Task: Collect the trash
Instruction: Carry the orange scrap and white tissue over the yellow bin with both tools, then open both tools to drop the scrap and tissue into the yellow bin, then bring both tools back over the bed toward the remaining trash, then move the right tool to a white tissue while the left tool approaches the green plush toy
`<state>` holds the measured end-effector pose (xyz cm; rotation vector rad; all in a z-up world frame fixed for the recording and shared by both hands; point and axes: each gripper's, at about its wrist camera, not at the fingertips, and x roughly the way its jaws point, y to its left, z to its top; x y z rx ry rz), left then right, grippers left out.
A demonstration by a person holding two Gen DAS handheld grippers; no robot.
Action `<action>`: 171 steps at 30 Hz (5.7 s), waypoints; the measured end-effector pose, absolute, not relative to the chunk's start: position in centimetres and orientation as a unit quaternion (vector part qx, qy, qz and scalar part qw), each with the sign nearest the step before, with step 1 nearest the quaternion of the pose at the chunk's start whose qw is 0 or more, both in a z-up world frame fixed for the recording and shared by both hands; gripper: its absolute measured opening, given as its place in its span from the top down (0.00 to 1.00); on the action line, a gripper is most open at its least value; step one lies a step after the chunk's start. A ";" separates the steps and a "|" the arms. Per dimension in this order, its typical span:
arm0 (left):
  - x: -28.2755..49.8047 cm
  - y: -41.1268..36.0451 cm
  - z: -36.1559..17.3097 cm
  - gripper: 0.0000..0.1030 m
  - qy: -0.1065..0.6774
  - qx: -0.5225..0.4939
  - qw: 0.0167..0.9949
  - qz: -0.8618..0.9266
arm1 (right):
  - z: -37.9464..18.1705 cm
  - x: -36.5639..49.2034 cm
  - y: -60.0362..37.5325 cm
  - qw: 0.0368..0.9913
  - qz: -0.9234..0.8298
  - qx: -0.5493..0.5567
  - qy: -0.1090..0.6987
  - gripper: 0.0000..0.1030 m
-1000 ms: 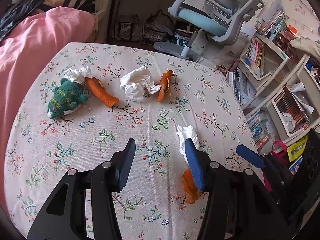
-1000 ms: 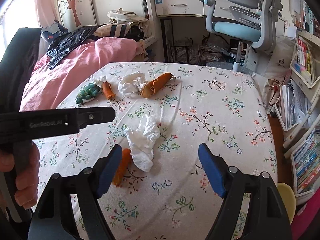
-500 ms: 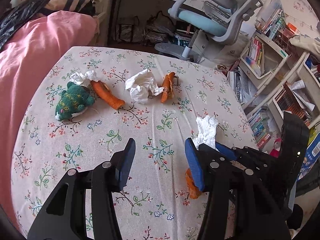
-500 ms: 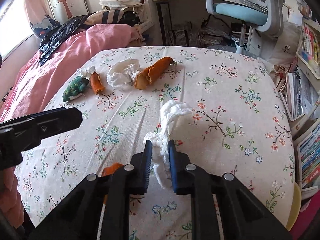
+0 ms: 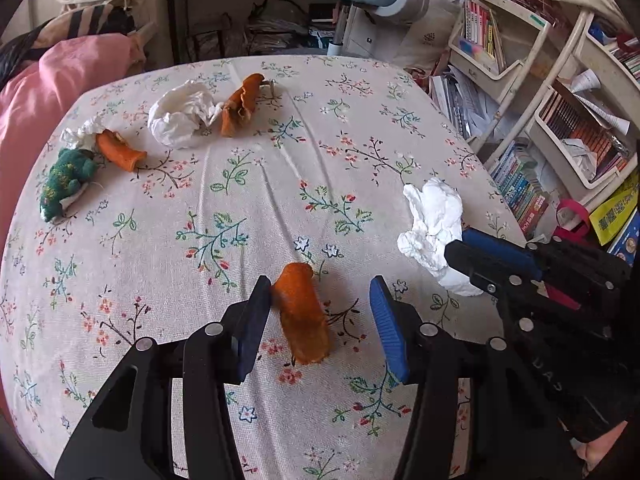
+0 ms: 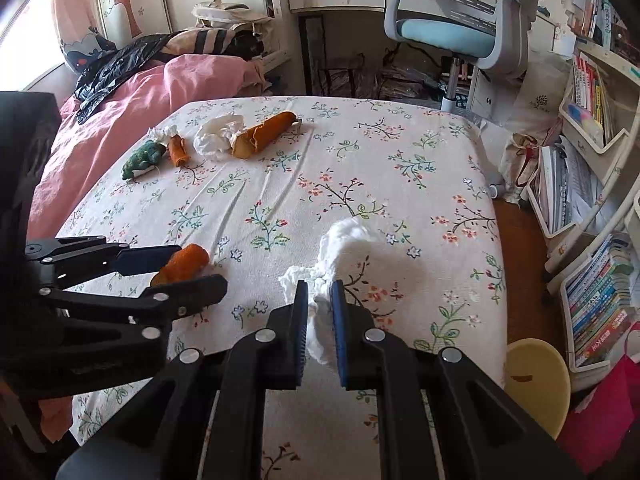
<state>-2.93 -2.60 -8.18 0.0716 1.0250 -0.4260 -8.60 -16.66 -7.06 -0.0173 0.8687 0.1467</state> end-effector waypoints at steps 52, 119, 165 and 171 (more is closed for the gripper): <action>-11.5 -26.4 -5.9 0.82 0.416 0.036 0.844 -0.336 | -7.0 -19.7 -35.0 0.917 -0.073 0.082 0.385 0.87; -8.5 4.9 -3.2 0.19 0.406 -0.079 0.908 -0.063 | -6.6 -15.3 -16.5 0.923 0.057 -0.005 0.381 0.26; -6.6 7.7 -3.0 0.15 0.384 -0.089 0.919 -0.020 | -7.1 -13.9 -13.3 0.930 0.041 -0.053 0.361 0.23; -5.7 9.1 -2.6 0.15 0.381 -0.107 0.918 -0.013 | -7.1 -13.2 -12.4 0.926 0.035 -0.058 0.370 0.23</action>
